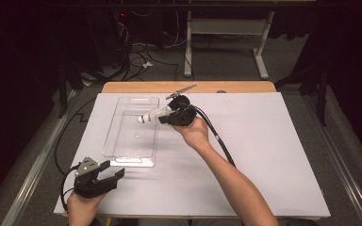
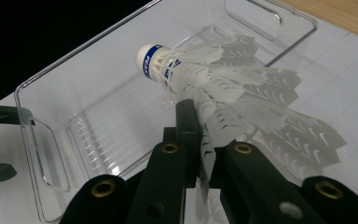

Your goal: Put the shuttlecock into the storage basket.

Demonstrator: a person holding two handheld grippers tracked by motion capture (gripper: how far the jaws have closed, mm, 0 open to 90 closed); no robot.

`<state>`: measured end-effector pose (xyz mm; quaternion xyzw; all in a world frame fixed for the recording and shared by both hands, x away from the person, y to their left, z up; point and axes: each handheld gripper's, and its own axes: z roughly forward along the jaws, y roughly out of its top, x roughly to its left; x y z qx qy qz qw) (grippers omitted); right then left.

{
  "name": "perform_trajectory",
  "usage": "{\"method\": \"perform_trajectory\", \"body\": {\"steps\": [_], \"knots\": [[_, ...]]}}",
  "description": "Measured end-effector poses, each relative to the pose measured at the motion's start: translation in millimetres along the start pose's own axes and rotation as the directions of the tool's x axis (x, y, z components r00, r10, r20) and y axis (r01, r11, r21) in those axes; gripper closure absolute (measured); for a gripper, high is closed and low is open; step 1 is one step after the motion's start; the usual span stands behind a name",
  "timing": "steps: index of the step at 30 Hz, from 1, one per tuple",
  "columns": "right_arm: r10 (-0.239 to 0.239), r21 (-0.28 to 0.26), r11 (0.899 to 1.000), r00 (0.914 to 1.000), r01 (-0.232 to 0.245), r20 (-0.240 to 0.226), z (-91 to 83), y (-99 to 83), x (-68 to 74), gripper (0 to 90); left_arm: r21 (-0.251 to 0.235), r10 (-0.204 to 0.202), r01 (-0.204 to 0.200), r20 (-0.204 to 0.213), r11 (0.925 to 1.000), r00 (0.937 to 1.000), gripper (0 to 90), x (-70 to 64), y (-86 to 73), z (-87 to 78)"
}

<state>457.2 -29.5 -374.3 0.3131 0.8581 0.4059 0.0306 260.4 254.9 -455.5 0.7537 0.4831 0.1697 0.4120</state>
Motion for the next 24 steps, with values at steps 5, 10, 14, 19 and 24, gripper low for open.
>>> {"method": "perform_trajectory", "body": {"steps": [5,10,14,19,24], "knots": [[0.001,0.007,1.0,1.0,-0.001,0.001,5.6,5.0,2.6,89.2,0.001,0.0,0.0,0.001,1.0,1.0,33.8,0.1,0.0,0.1],[-0.01,0.017,1.0,0.9999,0.01,0.007,12.1,8.6,5.0,89.1,0.002,0.001,-0.001,0.002,1.0,1.0,33.8,0.0,0.0,0.1],[-0.013,0.024,1.0,0.9999,0.013,0.009,18.5,11.9,6.1,89.1,0.001,0.0,0.0,0.004,1.0,1.0,33.8,0.1,0.1,0.4],[-0.022,0.032,0.999,0.9997,0.021,0.011,25.1,16.8,10.5,89.1,0.002,0.002,-0.002,0.005,1.0,1.0,33.9,0.0,0.0,0.5],[-0.032,0.039,0.999,0.9994,0.032,0.011,31.6,20.9,13.4,89.1,0.003,0.004,-0.004,0.005,1.0,1.0,33.8,-0.2,0.1,0.5]]}}
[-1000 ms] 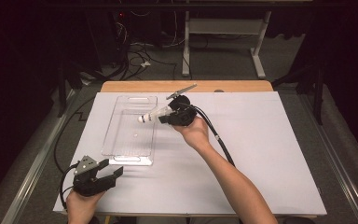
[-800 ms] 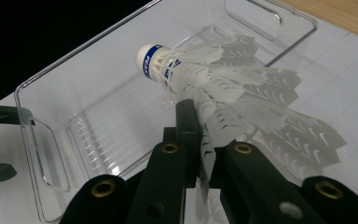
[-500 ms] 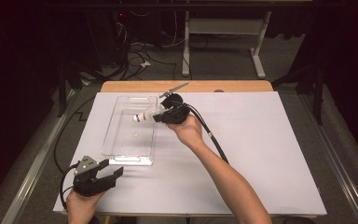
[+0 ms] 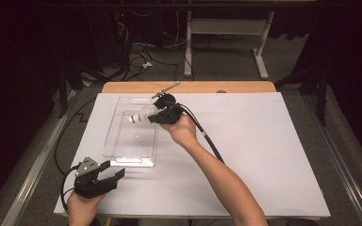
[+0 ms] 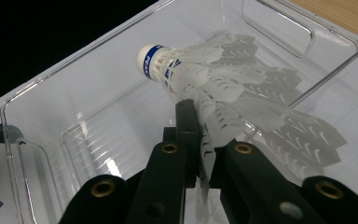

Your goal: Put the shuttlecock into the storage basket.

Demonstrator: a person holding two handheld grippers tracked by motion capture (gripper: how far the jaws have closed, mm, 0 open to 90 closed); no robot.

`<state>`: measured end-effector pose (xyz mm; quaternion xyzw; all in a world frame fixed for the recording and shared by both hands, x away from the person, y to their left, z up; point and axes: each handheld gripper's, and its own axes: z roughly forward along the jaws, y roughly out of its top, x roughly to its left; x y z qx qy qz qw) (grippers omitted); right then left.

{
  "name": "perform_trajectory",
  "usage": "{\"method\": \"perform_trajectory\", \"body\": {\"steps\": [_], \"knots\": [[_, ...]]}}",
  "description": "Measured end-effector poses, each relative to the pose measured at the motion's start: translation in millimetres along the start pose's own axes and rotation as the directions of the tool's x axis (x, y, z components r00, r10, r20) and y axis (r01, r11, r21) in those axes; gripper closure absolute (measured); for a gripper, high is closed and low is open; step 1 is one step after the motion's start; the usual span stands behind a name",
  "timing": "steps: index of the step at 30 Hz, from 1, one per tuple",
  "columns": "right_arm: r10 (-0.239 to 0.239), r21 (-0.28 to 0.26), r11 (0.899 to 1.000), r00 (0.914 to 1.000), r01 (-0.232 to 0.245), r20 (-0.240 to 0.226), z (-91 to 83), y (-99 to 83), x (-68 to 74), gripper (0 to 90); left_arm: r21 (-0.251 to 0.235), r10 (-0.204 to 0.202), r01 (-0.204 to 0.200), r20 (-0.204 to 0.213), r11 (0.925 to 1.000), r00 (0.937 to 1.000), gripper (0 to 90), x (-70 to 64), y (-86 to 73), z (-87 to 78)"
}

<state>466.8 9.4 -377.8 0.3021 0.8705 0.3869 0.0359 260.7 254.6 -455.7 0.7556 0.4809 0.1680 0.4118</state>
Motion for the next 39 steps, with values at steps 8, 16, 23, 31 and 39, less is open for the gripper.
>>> {"method": "perform_trajectory", "body": {"steps": [8,16,23,31,39], "knots": [[-0.006,0.01,1.0,1.0,0.006,0.004,7.8,6.1,2.9,89.0,0.002,0.001,-0.001,0.003,1.0,1.0,33.9,-0.1,0.1,0.5],[-0.011,0.028,1.0,0.9999,0.011,0.0,18.8,10.2,5.8,89.1,0.003,0.003,-0.003,0.005,1.0,1.0,33.8,0.1,0.1,0.4],[-0.01,0.04,0.999,0.9999,0.01,0.0,26.8,14.0,7.8,89.1,0.005,0.004,-0.004,0.008,1.0,1.0,33.9,0.3,0.0,0.4],[-0.007,0.056,0.998,0.9999,0.007,0.009,35.9,16.4,10.9,88.9,0.002,0.004,-0.004,0.012,1.0,0.9999,33.9,0.0,0.1,1.0],[-0.008,0.076,0.997,0.9997,0.006,0.024,46.3,16.9,11.9,88.8,0.004,0.003,-0.004,0.013,1.0,0.9999,34.1,0.3,0.3,1.3]]}}
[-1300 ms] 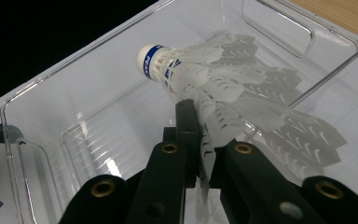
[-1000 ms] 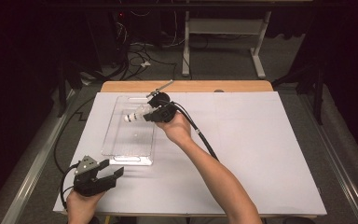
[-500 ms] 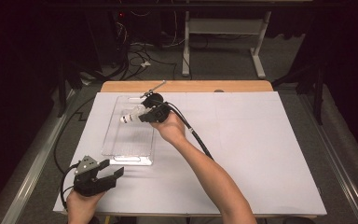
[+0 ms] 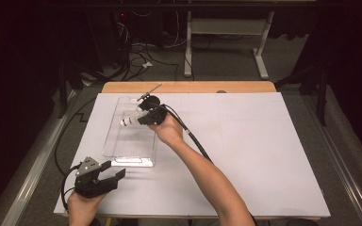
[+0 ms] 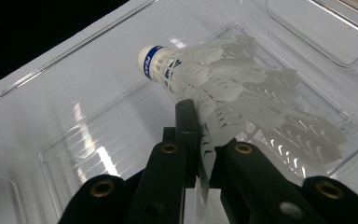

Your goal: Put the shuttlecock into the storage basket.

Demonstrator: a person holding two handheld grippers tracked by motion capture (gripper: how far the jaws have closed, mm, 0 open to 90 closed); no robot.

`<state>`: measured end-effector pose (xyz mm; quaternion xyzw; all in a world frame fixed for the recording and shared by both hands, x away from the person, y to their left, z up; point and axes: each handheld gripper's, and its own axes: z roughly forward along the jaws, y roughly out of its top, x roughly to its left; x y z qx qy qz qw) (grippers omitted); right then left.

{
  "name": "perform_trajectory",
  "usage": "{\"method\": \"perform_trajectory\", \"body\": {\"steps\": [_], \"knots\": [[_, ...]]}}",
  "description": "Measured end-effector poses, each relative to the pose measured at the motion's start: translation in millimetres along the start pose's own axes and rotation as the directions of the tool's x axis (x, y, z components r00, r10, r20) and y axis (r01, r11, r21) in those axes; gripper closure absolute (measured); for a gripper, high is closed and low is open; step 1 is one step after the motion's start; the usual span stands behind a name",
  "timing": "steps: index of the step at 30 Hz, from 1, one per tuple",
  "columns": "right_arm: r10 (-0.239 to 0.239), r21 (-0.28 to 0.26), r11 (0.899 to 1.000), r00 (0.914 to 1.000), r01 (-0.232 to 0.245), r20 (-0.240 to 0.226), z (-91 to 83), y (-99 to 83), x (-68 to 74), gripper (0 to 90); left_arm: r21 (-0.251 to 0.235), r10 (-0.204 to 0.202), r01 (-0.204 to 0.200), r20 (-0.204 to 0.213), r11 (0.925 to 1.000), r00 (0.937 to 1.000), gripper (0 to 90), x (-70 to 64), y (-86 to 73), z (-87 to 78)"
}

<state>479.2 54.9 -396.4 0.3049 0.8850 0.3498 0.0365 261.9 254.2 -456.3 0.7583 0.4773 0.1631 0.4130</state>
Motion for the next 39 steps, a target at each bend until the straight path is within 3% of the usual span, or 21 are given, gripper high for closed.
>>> {"method": "perform_trajectory", "body": {"steps": [14,39], "knots": [[0.017,0.022,1.0,0.9998,-0.017,0.006,11.5,-0.6,0.6,88.3,0.003,0.006,-0.006,0.0,1.0,1.0,34.1,-0.1,0.2,0.0],[-0.024,0.053,0.998,0.9991,0.022,0.036,22.1,4.0,8.1,87.4,0.003,0.009,-0.009,0.001,1.0,1.0,34.0,-0.2,0.2,-0.2]]}}
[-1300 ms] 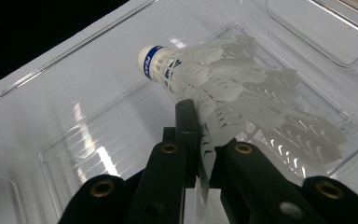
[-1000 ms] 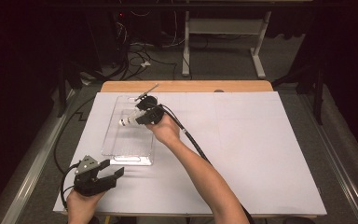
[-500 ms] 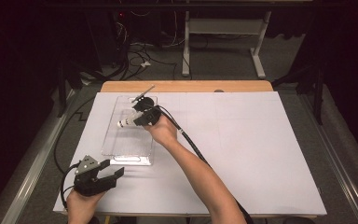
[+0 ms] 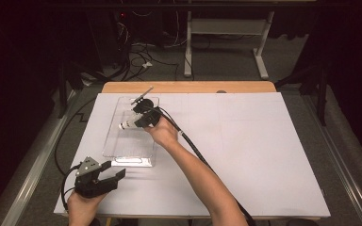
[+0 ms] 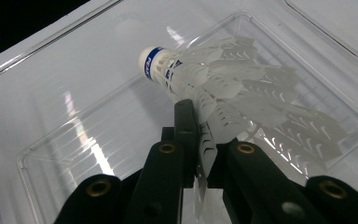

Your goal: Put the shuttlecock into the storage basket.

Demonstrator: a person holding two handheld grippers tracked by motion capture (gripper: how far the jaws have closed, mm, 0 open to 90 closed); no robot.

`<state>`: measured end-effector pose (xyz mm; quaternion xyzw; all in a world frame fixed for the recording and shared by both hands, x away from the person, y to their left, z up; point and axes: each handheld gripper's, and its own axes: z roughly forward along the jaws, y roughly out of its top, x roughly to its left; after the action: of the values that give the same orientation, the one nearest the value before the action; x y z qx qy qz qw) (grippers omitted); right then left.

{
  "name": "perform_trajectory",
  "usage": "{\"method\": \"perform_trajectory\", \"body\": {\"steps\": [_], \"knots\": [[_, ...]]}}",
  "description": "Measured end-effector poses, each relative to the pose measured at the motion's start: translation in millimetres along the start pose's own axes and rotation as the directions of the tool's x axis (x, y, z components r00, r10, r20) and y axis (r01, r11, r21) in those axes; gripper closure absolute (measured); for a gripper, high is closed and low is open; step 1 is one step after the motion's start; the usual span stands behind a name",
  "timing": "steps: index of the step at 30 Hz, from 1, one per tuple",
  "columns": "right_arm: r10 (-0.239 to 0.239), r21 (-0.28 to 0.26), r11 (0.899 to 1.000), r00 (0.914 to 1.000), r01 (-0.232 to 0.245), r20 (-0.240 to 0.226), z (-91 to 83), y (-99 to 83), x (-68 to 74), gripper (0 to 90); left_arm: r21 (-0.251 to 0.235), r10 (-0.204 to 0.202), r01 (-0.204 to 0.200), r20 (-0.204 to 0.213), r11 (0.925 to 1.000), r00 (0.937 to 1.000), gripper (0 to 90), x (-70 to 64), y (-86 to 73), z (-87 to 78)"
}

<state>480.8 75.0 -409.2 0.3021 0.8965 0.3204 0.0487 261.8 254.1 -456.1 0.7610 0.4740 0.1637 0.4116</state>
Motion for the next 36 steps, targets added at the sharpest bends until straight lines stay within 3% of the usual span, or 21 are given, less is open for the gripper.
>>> {"method": "perform_trajectory", "body": {"steps": [30,36], "knots": [[0.009,0.047,0.999,0.9995,-0.008,-0.031,10.1,1.7,0.9,84.4,-0.002,-0.002,0.002,0.003,1.0,1.0,34.0,-0.2,0.1,0.4],[0.015,0.057,0.998,0.9994,-0.013,-0.032,10.1,1.3,-0.4,78.3,0.0,0.002,-0.002,0.003,1.0,1.0,34.0,0.0,0.1,0.1]]}}
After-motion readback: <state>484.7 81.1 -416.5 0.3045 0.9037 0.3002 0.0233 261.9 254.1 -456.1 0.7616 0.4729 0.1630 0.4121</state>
